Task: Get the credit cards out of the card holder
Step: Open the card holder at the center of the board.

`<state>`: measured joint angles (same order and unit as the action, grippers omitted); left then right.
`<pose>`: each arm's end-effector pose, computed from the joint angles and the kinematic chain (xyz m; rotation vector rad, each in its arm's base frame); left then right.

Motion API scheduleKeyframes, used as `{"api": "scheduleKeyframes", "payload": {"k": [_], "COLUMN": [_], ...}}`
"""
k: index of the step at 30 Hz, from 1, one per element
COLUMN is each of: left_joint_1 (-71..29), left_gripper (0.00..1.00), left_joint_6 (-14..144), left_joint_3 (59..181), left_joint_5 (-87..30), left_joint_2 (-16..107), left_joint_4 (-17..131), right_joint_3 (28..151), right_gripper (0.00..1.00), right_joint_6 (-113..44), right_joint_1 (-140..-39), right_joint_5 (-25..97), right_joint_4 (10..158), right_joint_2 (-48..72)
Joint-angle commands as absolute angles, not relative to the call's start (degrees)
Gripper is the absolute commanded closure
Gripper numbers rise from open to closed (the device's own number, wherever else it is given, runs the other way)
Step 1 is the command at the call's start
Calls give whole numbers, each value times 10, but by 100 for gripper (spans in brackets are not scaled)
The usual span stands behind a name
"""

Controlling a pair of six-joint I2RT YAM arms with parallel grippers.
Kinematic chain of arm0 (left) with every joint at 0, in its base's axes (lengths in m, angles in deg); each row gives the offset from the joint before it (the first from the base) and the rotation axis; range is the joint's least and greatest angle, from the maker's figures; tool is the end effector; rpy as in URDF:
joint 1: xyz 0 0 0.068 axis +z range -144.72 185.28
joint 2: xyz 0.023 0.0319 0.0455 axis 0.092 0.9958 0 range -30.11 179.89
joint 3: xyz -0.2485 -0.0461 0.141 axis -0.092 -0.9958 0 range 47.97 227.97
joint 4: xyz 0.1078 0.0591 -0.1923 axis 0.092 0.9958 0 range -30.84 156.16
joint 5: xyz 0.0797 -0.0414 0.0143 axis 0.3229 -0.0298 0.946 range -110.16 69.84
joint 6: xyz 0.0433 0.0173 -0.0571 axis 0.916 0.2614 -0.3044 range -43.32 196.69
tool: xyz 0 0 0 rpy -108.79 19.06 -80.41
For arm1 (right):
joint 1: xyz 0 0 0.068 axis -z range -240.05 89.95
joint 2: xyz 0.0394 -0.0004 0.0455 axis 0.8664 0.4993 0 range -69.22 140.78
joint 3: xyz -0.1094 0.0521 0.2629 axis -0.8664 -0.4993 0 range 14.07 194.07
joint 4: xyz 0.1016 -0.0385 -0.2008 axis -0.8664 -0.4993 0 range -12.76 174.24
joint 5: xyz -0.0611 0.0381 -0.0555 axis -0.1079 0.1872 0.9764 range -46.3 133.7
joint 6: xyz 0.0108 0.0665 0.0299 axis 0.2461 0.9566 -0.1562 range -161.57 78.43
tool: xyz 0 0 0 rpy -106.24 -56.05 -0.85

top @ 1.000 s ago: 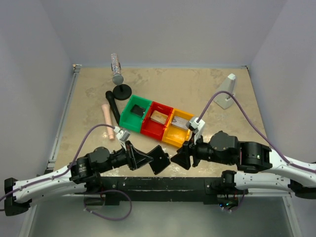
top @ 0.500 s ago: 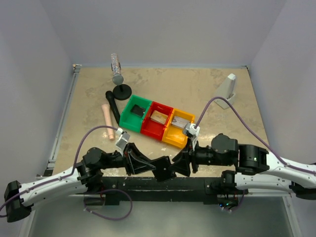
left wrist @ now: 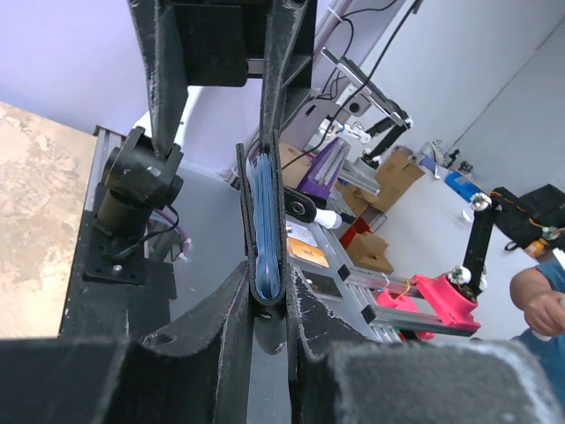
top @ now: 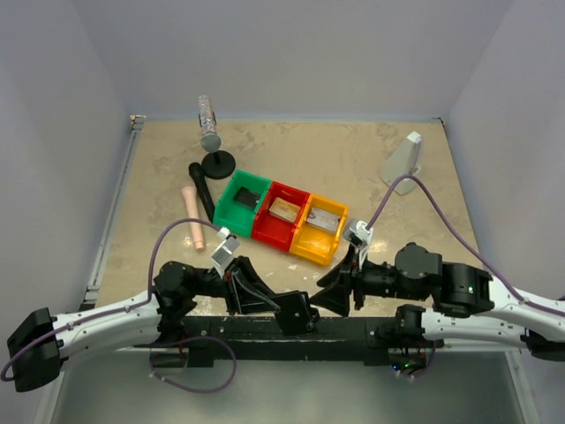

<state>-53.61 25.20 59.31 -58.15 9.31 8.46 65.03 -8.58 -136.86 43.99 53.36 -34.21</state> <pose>0.0341 -0.1298 0.2935 0.8069 1.3423 -1.9873 0.0243 0.1026 0.3551 -0.7621 1.9053 1.2871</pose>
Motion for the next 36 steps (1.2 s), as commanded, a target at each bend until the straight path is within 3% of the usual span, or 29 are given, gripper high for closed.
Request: {"api": "scheduleKeyframes", "payload": {"k": [1, 13, 26, 29, 32, 36], "left_joint_1": [-533, -533, -533, -533, -533, -533], "left_gripper": [100, 100, 100, 100, 99, 78], "left_joint_6": [233, 235, 267, 270, 276, 290], "left_joint_3": [609, 616, 624, 623, 619, 616], "left_joint_5": [-604, -594, -551, -545, -537, -515], "left_joint_2": [109, 109, 92, 90, 84, 60], "left_joint_4": [-23, -9, 34, 38, 50, 91], "right_joint_3": [645, 641, 665, 664, 662, 656], "right_gripper": [41, 42, 46, 56, 76, 100], "right_joint_6": [-74, -70, -73, -69, -67, -63], "right_joint_1": [-1368, -1368, -1368, -1369, -1369, -1368], "right_joint_5": [438, 407, 296, 295, 294, 298], "right_joint_4": [548, 580, 601, 604, 606, 605], "right_joint_2": [-330, -312, -236, -235, -236, -248]}}
